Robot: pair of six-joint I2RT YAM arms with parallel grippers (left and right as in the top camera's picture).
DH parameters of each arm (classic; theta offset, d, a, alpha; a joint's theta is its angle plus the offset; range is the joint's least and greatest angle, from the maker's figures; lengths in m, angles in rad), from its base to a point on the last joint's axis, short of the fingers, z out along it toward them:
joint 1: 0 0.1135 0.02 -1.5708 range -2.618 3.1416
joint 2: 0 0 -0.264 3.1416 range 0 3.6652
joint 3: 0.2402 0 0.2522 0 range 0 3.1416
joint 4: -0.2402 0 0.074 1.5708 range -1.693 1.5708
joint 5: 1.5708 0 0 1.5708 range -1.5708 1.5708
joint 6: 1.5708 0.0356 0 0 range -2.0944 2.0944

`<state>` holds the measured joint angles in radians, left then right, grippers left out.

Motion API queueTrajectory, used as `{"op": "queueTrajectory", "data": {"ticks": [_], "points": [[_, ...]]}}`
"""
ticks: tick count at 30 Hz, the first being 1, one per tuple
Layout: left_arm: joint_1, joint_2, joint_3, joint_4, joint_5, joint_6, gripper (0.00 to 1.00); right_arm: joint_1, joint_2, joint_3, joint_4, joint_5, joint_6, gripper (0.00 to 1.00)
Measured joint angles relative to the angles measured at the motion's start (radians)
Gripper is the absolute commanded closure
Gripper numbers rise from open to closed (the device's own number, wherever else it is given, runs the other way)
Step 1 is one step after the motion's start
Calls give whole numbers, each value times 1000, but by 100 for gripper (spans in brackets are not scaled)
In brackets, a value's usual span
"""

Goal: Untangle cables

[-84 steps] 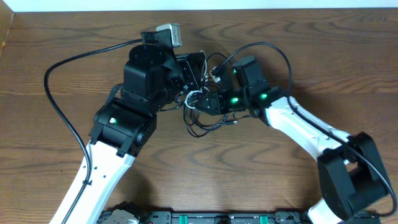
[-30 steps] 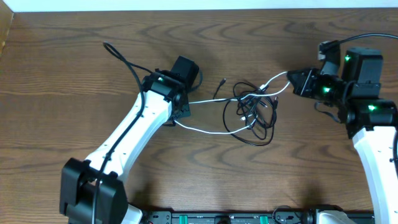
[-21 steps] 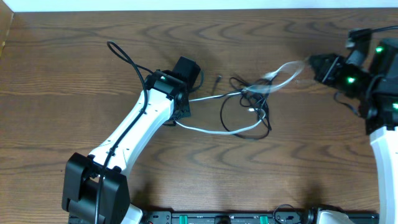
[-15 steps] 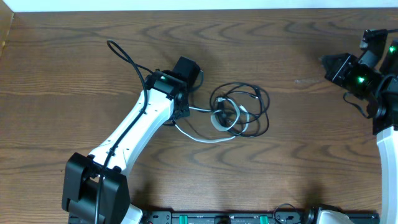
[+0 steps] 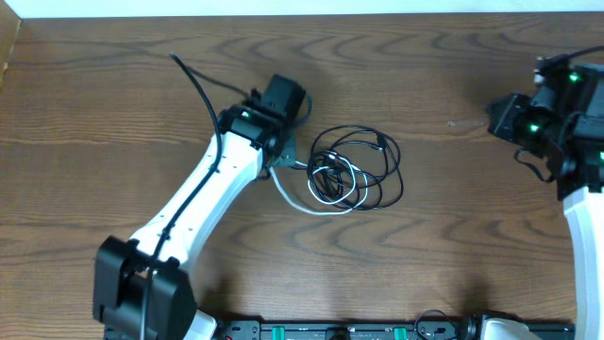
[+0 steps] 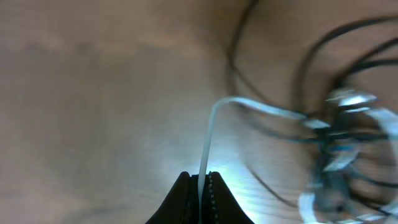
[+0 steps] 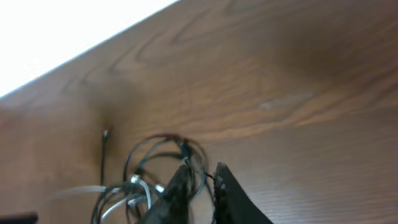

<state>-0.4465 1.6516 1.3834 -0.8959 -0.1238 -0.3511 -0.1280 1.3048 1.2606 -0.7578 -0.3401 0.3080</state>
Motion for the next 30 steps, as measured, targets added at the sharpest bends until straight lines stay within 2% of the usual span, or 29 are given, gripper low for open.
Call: {"op": "queueTrajectory", "data": {"ticks": [10,15,20,30], "points": [[0,-265,336,225,221,72,93,100,72,0,12,-54,-64,85],[0,-374,364,354,346,71,92,125,76,0,39,-98,-87,81],[0,-387,364,414,438,54,92,149,76,0,71,-161,-96,76],[0,-369,362,475,493,27,93,268,76,0,98,-229,-114,65]]}}
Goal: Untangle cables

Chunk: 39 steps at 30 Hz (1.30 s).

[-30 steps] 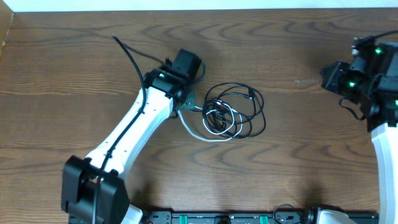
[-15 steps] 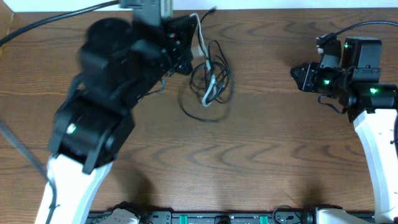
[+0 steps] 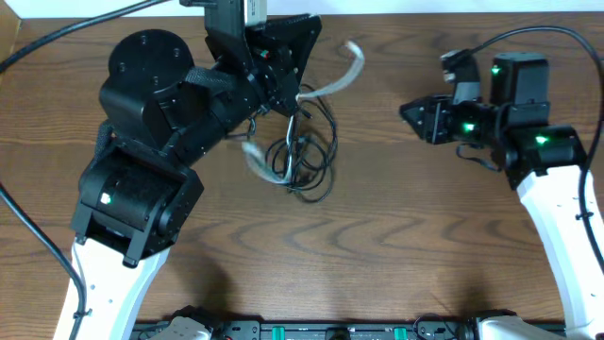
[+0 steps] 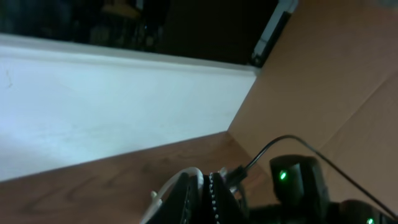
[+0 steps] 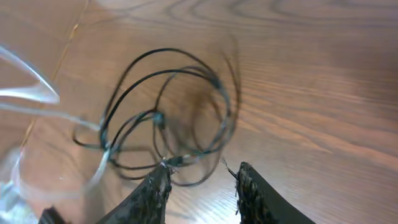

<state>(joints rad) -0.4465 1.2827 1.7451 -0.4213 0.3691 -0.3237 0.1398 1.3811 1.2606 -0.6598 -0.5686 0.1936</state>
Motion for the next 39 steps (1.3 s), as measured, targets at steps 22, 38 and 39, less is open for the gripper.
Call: {"op": "queueTrajectory", "data": {"ticks": [22,38,39], "points": [[0,0,-1,312,-92,-223,92,69,6,0,41,-67,-19,61],[0,0,-1,299,-309,-214,93,68,6,0,35,-46,-31,59],[0,0,0,271,-321,-207,92,68,6,0,32,-39,-31,59]]}}
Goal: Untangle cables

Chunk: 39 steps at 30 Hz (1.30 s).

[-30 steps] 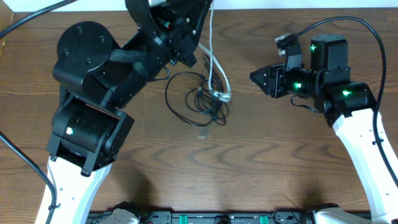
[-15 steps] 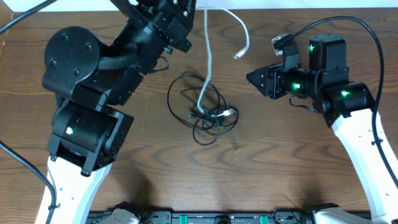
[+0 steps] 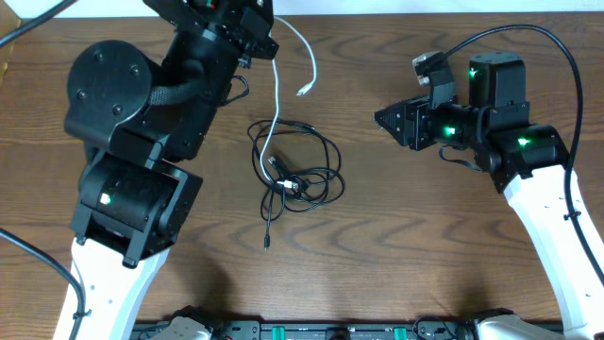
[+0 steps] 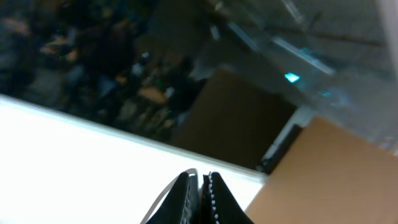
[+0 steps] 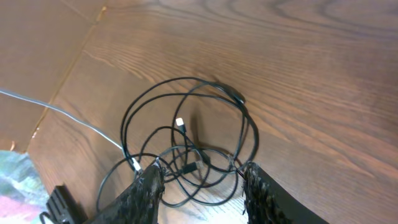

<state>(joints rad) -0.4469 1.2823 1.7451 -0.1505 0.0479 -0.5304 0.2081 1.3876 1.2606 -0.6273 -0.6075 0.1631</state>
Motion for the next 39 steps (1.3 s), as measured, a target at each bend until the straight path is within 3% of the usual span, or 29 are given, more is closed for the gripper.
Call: {"op": "queueTrajectory", "data": {"ticks": [6,16,26,39], "points": [[0,11,-1,-153,-110,17,92,6,0,0,4,19,-6,55],[0,-17,-5,53,-236,74,92,137,89,0,162,-108,-70,45],[0,-153,-5,2,-269,95,93,300,246,0,460,-249,-69,39],[0,-156,-5,-37,-272,103,92,433,362,0,730,-349,-24,37]]}}
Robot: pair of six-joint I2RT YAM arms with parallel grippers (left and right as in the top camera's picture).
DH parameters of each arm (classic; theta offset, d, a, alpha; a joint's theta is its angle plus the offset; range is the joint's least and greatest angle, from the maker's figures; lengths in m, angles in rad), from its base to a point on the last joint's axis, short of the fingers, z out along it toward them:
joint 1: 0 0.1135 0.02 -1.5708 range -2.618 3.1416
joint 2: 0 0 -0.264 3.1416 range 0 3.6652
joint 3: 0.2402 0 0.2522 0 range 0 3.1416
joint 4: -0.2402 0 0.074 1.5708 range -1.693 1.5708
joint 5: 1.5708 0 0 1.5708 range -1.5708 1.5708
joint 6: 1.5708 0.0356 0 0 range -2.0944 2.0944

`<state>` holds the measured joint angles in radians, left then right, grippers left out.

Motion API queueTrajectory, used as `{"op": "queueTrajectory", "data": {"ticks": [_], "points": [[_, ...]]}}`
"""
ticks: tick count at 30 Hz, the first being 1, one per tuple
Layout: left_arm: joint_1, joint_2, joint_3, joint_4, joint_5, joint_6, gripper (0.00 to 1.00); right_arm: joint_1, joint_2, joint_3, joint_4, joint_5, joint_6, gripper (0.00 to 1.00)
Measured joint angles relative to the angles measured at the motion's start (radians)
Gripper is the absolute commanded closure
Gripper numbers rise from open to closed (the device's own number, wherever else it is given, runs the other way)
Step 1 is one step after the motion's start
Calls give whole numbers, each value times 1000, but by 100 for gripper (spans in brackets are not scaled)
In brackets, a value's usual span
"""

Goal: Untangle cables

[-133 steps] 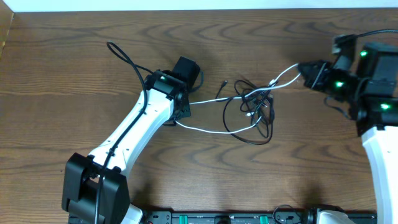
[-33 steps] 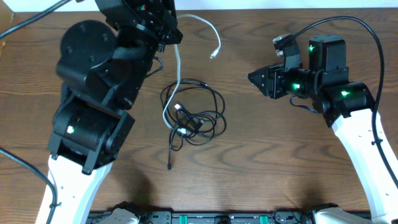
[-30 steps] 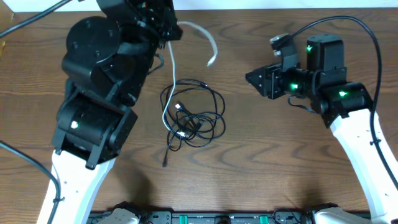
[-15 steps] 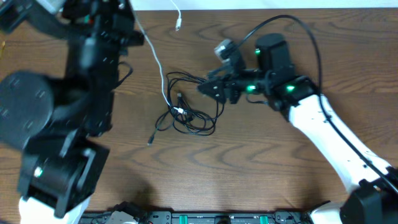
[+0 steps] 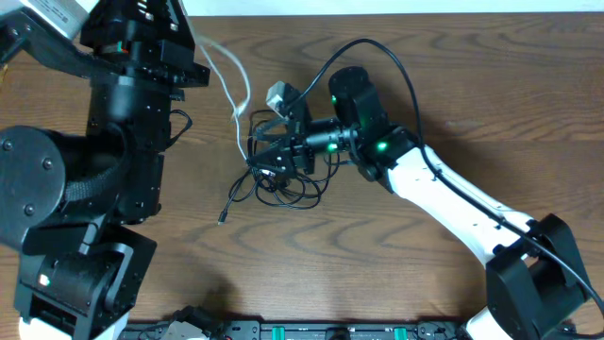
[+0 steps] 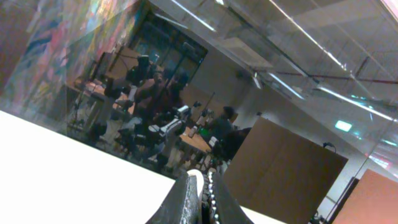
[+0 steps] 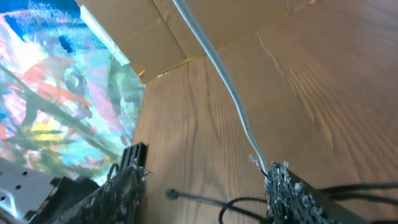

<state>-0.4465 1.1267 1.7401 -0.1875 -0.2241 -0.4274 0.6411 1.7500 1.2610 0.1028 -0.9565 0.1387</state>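
A tangle of black cables lies mid-table, one loose end trailing to the left. A white cable rises from the tangle to my left gripper, which is raised high and shut on it. My right gripper is low at the tangle's left part and open. In the right wrist view its fingers stand wide apart with a black strand on the wood between them. There the white cable comes down to the right finger.
The wooden table stretches to the right of the tangle. A cardboard wall stands along the table's left edge. A black equipment rail runs along the front edge. The bulky left arm covers the left side.
My right gripper was open to the right of the tangle; now it is down at the tangle with its fingers astride black strands. The left arm has shifted, still holding the white cable up.
My left gripper was shut on the white cable low beside the tangle, the right arm far right. Then the left arm stood raised with the cable, and the right gripper had come nearer, open. Later the black tangle lay on the table; now the right gripper is at it.
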Motion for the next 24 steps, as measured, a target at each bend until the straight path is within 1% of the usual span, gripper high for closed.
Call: {"op": "queueTrajectory", "data": {"ticks": [4,7,8,10,11,13,14,16,24], "points": [[0,0,0,-5,0,3,92,25,42,0,121,60,26,37],[0,0,0,-10,0,5,92,47,77,0,223,101,56,42],[0,0,0,-11,0,6,92,54,88,0,241,114,66,45],[0,0,0,-16,0,6,92,64,105,0,259,153,91,54],[0,0,0,-17,0,6,92,67,109,0,262,172,102,62],[0,0,0,-22,0,6,92,68,119,0,265,204,125,82],[0,0,0,-25,0,6,92,67,122,0,264,218,134,91],[0,0,0,-32,0,6,92,61,125,0,266,234,153,99],[0,0,0,-45,0,6,92,-8,125,0,281,246,276,99]]}}
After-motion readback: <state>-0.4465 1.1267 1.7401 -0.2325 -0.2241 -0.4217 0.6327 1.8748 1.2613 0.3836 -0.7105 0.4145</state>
